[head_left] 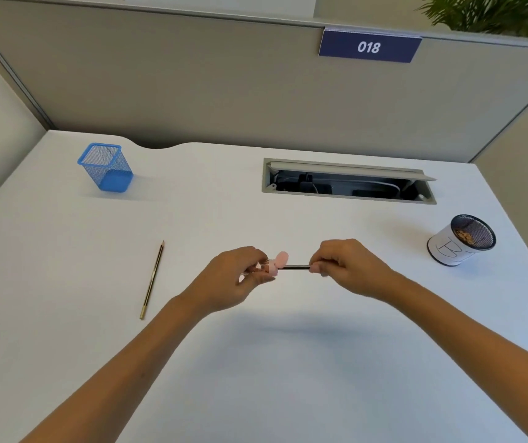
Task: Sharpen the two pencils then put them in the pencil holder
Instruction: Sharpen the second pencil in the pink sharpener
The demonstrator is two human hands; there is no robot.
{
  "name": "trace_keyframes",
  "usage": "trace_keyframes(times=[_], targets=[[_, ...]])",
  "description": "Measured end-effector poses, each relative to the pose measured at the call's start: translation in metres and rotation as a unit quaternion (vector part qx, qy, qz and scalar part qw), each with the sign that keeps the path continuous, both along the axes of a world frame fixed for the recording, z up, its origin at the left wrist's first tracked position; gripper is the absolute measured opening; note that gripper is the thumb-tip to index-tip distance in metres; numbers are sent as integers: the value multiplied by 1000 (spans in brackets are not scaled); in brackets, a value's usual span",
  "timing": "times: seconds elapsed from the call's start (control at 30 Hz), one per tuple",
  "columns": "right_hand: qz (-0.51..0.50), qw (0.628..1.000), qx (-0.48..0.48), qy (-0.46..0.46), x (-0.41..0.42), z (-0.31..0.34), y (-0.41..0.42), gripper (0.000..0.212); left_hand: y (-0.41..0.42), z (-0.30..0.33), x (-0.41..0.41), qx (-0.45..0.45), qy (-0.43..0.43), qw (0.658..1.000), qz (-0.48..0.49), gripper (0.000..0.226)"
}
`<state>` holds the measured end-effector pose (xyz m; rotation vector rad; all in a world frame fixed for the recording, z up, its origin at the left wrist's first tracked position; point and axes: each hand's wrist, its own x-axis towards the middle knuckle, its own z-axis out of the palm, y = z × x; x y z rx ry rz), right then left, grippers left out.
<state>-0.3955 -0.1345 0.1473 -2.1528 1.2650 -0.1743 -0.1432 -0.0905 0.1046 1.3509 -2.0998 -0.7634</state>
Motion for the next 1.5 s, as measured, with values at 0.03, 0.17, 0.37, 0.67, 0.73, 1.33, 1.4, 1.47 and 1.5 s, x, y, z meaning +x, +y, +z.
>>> trace_keyframes(times=[0.03,0.17,0.37,0.67,0.73,1.33,1.4,1.47,1.5], targets=[[-23,996,88,-20,2,1,0,17,-2,-1,4,-62,-33,997,-23,26],[-36,953,289,-82,7,2,6,26,-9,0,20,-104,-85,988,-77,31],[19,979,204,-19,23,13,16,25,-10,12,35,187,27,980,-64,31],[116,946,-246,174,12,24,27,9,-14,28,46,419,150,893,-72,45],[116,915,-356,151,11,19,29,10,-15,29,45,448,161,876,-81,44],[112,972,-163,127,37,30,40,15,-1,30,60,396,133,905,-74,36],[151,920,-329,147,34,24,40,17,0,34,58,478,165,860,-73,37],[155,900,-381,147,36,23,40,8,2,37,55,518,183,833,-70,41],[149,900,-385,143,36,22,40,7,4,38,55,523,191,828,-66,41]])
